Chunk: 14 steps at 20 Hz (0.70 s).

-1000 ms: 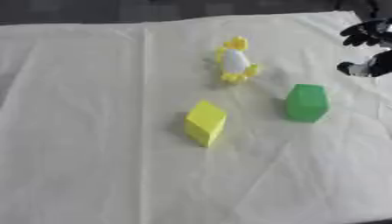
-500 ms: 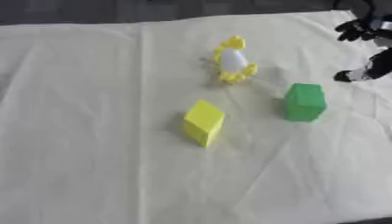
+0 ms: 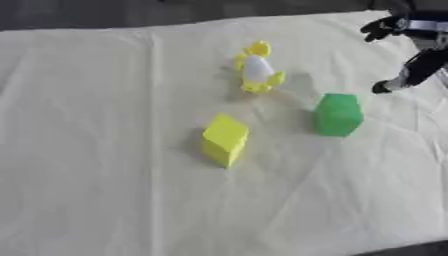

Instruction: Pick up the objects with one hand, pass them to the other hand, and then place them into the box on the other side of the table.

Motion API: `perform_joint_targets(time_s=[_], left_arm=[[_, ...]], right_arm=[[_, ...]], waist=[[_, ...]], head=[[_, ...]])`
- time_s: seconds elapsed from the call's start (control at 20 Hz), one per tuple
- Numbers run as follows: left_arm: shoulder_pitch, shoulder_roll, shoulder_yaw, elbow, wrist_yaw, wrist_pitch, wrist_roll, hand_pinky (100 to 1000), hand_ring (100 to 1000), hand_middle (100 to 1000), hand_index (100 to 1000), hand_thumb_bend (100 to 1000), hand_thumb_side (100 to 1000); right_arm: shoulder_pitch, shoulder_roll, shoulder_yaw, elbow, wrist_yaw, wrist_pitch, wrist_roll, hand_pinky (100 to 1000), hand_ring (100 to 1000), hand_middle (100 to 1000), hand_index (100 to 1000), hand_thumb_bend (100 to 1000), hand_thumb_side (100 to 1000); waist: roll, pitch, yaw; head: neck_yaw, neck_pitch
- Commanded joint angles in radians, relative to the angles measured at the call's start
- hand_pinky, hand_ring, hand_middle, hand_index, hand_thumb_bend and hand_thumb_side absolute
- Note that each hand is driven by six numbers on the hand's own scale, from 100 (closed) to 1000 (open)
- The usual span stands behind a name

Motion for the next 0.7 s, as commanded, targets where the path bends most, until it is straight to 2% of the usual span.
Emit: perform_joint_targets(time_s=[0.05, 0.35, 0.7], left_arm=[[-0.017, 0.018, 0.003, -0.022, 0.004, 0.001, -0.002, 743, 783, 824, 854, 197, 867], [-0.018, 0.014, 0.0, -0.021, 0.005, 0.002, -0.004, 743, 783, 825, 854, 196, 867], [-0.018, 0.013, -0.001, -0.021, 0.005, 0.001, -0.006, 744, 783, 824, 854, 196, 868]], right_arm=[[-0.017, -0.018, -0.004, 0.01, 0.022, -0.011, 0.019, 990, 936, 855, 969, 565, 132], [-0.017, -0.005, 0.008, 0.023, 0.029, -0.03, 0.068, 992, 939, 859, 972, 575, 145], [0.033, 0.004, 0.014, -0.017, 0.02, -0.047, 0.106, 991, 940, 862, 974, 586, 159]], waist=[[0.012, 0.004, 0.003], [0.013, 0.004, 0.007], [0.012, 0.002, 0.006]], head=[[-0.002, -0.006], [0.021, 0.011], [0.02, 0.007]])
